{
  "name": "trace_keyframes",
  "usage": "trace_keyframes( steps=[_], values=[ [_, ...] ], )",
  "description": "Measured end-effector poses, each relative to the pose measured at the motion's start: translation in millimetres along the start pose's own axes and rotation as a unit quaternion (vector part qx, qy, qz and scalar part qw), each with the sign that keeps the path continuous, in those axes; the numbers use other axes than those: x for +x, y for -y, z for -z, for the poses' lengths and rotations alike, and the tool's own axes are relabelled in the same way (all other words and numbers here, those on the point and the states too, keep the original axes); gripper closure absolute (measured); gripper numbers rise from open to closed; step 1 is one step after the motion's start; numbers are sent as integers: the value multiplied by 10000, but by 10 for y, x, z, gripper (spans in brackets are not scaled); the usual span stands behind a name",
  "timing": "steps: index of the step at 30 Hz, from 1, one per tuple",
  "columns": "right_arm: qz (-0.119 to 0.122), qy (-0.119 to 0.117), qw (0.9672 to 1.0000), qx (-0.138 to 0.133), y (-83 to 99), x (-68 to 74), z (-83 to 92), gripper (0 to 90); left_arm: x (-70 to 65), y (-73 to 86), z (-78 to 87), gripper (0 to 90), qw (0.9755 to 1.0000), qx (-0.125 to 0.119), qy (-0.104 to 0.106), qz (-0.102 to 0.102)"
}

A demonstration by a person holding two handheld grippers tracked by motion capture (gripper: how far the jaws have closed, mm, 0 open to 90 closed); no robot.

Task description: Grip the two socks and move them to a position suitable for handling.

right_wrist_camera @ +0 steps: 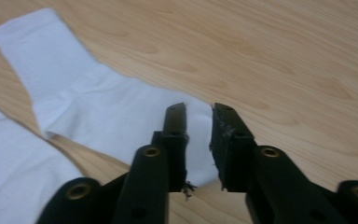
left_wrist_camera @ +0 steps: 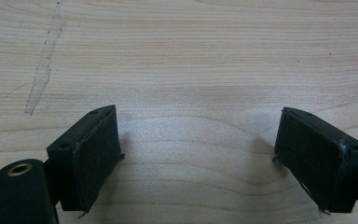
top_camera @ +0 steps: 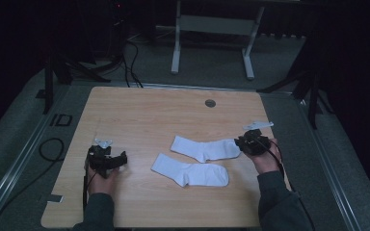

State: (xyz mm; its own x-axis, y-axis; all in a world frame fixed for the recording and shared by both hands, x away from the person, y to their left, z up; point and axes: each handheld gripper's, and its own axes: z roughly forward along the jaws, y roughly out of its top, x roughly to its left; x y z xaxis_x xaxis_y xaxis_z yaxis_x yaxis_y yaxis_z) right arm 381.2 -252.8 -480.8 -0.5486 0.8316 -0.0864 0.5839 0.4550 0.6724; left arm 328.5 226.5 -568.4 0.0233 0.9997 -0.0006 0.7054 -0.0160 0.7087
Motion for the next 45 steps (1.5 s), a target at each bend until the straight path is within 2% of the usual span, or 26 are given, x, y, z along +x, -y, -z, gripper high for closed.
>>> trace_keyframes(
  steps=[5, 11, 17, 23, 27, 32, 45],
  values=[
    [319, -184, 9993, 73, -88, 207, -223, 886, 0, 0, 0, 139, 10000, 0, 0, 0],
    [570, -405, 9972, 273, -137, 457, -494, 889, 0, 0, 0, 139, 10000, -1, 0, 1],
    [830, -605, 9943, 273, -191, 699, -613, 891, 0, 0, 0, 139, 10000, 1, 0, -1],
    [1009, -715, 9918, 319, -247, 857, -733, 891, 0, 0, 0, 139, 10000, -1, -1, 1],
    [1049, -728, 9910, 404, -264, 884, -821, 891, 0, 0, 0, 139, 10000, -1, 0, 1],
    [1059, -701, 9899, 637, -218, 863, -932, 892, 0, 0, 0, 139, 10000, -2, 0, 1],
    [875, -601, 9922, 659, -139, 704, -887, 890, 0, 0, 0, 139, 10000, -1, 0, 1]
  ],
)
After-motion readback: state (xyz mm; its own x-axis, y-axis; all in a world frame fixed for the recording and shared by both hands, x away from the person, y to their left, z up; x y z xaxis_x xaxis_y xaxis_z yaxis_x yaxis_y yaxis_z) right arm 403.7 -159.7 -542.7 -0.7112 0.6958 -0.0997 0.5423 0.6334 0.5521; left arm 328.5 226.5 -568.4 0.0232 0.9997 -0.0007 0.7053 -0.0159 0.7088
